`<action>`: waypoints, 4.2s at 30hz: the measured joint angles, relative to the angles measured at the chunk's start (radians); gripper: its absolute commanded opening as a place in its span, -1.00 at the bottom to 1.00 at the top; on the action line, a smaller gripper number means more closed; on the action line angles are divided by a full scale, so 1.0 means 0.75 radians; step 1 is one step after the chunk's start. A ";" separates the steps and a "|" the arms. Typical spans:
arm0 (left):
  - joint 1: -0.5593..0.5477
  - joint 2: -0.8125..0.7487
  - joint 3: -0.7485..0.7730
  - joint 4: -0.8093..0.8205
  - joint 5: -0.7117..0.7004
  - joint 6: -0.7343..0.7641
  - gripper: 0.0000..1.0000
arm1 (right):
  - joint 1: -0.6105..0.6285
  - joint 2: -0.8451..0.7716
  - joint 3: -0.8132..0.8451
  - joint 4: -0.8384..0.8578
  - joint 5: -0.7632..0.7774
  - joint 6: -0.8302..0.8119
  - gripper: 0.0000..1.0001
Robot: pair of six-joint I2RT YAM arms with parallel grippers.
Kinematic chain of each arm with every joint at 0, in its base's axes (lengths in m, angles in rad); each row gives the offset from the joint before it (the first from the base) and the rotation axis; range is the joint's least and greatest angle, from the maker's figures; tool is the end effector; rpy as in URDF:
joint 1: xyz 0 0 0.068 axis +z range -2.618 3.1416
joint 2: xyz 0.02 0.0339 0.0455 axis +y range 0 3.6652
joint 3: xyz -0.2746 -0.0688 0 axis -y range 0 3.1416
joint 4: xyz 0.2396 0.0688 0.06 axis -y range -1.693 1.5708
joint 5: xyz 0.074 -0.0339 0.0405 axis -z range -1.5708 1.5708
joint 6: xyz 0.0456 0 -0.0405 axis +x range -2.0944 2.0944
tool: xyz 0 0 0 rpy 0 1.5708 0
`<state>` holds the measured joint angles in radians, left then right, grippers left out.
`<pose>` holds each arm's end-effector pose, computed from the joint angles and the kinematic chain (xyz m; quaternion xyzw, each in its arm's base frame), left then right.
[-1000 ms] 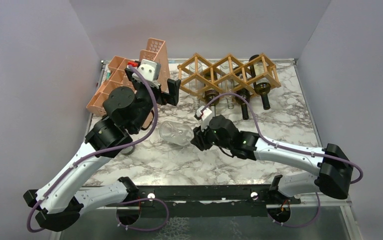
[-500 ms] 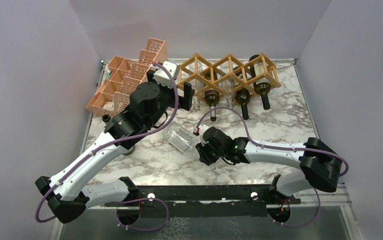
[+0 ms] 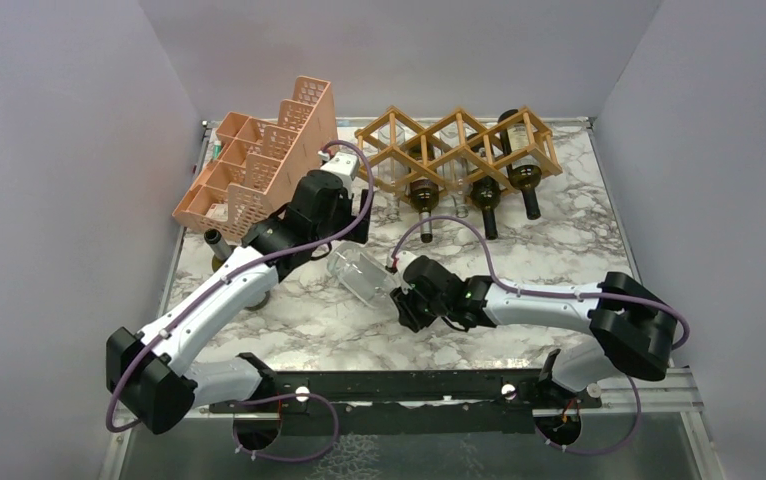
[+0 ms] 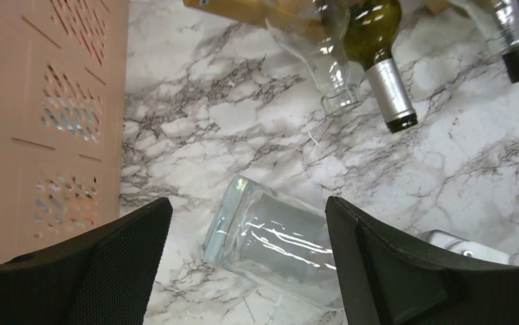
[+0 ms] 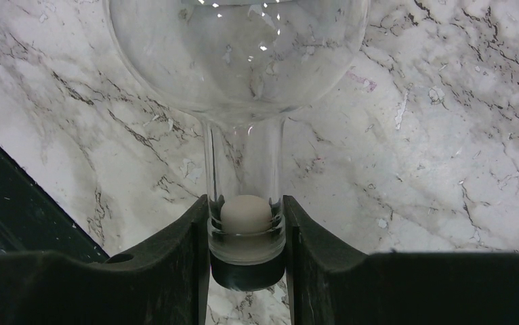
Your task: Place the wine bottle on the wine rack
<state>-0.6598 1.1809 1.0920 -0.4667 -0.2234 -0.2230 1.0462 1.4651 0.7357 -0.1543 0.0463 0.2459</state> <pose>0.2118 -0.1515 0.3435 0.1353 0.8596 -0.1183 0.4784 0.1448 0.2460 0.1792 -0.3595 0.8700 0.1853 0.2820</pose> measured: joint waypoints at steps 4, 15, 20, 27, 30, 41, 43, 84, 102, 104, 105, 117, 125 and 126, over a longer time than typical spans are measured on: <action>0.072 0.066 -0.053 0.004 0.106 -0.036 0.65 | 0.000 0.019 0.001 0.020 -0.002 -0.004 -0.26; 0.129 0.213 -0.202 0.027 0.256 -0.106 0.60 | 0.000 0.039 0.020 0.023 -0.004 -0.014 -0.19; 0.142 0.226 -0.212 0.047 0.255 -0.106 0.49 | 0.000 0.050 0.037 0.013 -0.003 -0.014 -0.14; 0.148 0.240 -0.237 0.083 0.224 -0.101 0.28 | 0.000 0.083 0.077 0.001 -0.004 -0.014 0.04; 0.148 0.246 -0.237 0.101 0.224 -0.101 0.19 | -0.001 0.120 0.104 0.000 -0.004 -0.015 0.04; 0.148 0.260 -0.237 0.138 0.226 -0.101 0.07 | -0.001 0.282 0.214 0.005 0.010 -0.025 0.02; 0.151 0.261 -0.237 0.142 0.227 -0.101 0.04 | -0.001 0.285 0.217 0.005 0.019 -0.023 -0.06; 0.149 0.047 -0.109 0.087 0.258 -0.076 0.48 | 0.001 0.046 -0.090 0.270 0.081 -0.140 -0.98; 0.149 -0.441 0.062 0.163 0.068 0.038 0.55 | 0.002 -0.310 -0.096 0.434 0.161 -0.129 -0.98; 0.149 -0.486 0.059 0.190 0.064 0.046 0.56 | 0.001 -0.325 -0.075 0.444 0.211 -0.125 -0.98; 0.149 -0.509 0.055 0.205 0.062 0.051 0.56 | 0.001 -0.333 -0.069 0.454 0.241 -0.125 -0.98; 0.149 -0.601 -0.011 0.250 0.042 0.069 0.56 | -0.038 -0.358 0.069 0.629 0.651 -0.275 -0.98; 0.149 -0.601 -0.062 0.247 0.042 0.064 0.56 | -0.264 -0.310 0.337 0.506 0.680 -0.223 -0.98; 0.149 -0.601 -0.066 0.247 0.042 0.063 0.57 | -0.296 -0.292 0.386 0.475 0.679 -0.200 -0.98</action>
<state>-0.5484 0.7303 1.0424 -0.2817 -0.1917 -0.1761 0.8242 1.2457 1.0252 0.2020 0.5556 0.0956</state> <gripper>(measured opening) 0.779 0.387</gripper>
